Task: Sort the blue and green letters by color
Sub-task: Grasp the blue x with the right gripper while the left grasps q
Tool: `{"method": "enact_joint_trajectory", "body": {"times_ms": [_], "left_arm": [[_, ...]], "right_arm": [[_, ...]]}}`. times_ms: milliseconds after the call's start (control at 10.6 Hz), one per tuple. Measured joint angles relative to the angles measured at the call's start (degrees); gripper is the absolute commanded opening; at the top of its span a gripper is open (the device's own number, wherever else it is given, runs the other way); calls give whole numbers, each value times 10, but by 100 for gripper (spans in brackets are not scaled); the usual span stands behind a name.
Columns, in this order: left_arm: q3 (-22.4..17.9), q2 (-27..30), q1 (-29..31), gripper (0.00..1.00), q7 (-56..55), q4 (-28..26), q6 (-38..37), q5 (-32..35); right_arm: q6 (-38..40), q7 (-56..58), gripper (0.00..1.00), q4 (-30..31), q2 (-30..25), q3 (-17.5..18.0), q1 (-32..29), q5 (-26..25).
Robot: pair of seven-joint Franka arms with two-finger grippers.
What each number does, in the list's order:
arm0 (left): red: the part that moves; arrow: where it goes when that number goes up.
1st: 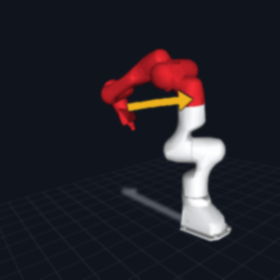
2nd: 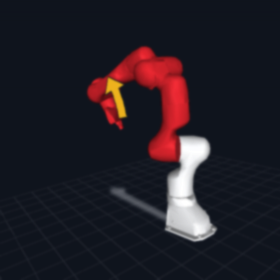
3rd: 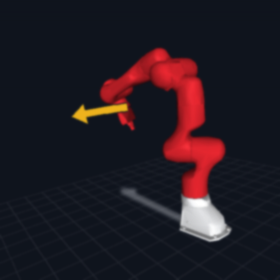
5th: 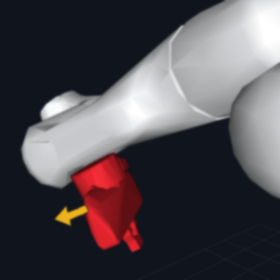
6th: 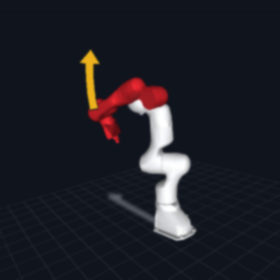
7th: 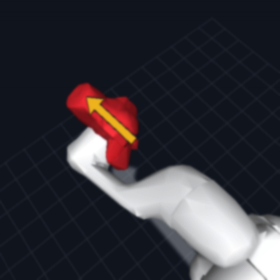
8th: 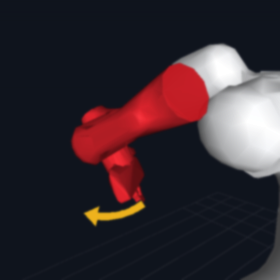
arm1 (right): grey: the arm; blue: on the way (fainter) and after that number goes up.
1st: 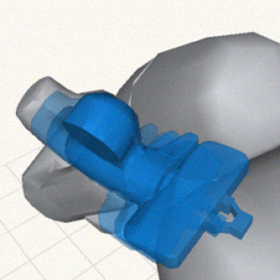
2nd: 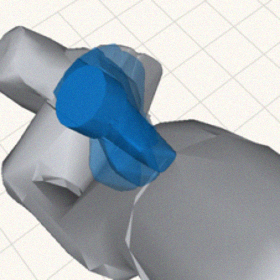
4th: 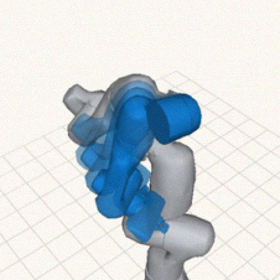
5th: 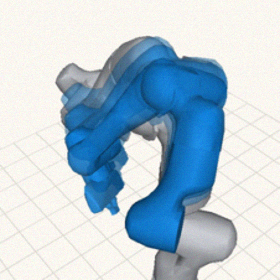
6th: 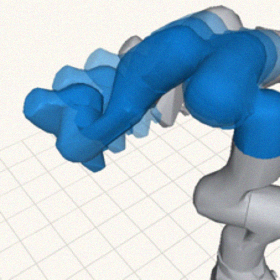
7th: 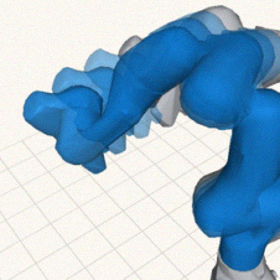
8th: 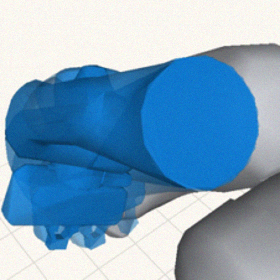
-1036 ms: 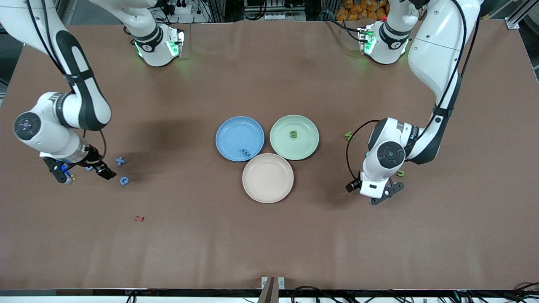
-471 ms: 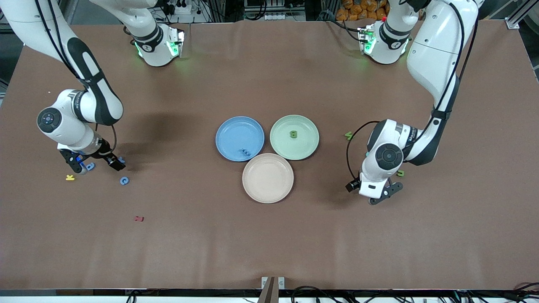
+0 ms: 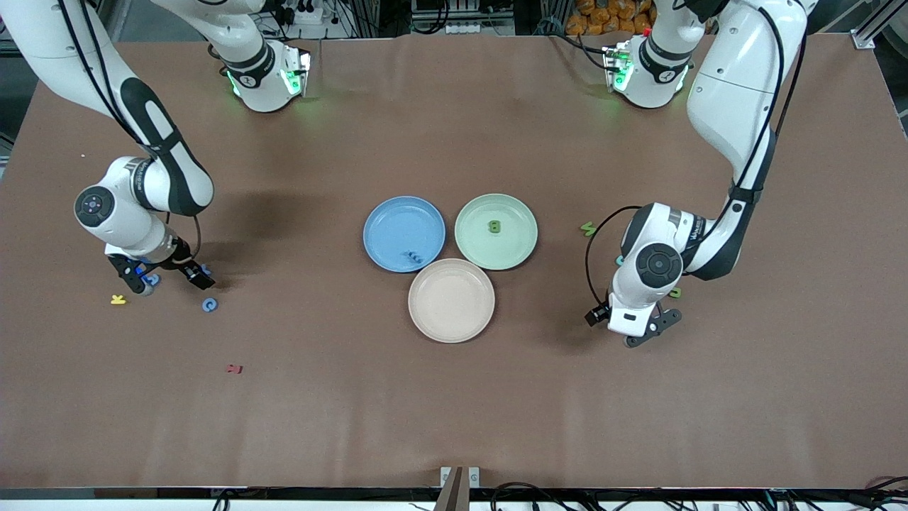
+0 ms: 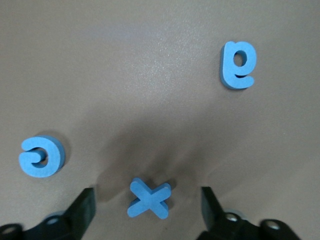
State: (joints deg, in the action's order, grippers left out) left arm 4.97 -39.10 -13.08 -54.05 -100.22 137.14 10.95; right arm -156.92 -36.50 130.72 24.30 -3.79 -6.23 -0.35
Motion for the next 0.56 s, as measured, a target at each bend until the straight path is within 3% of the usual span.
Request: {"method": "enact_joint_trajectory", "body": {"times_ms": [188, 565], "left_arm": [[0, -1, 8, 76, 0, 1, 9, 0], [0, -3, 10, 76, 0, 1, 13, 0]], "right_arm": [[-1, 3, 0, -1, 1, 0, 0, 0], [5, 19, 0, -3, -3, 0, 0, -1]]}}
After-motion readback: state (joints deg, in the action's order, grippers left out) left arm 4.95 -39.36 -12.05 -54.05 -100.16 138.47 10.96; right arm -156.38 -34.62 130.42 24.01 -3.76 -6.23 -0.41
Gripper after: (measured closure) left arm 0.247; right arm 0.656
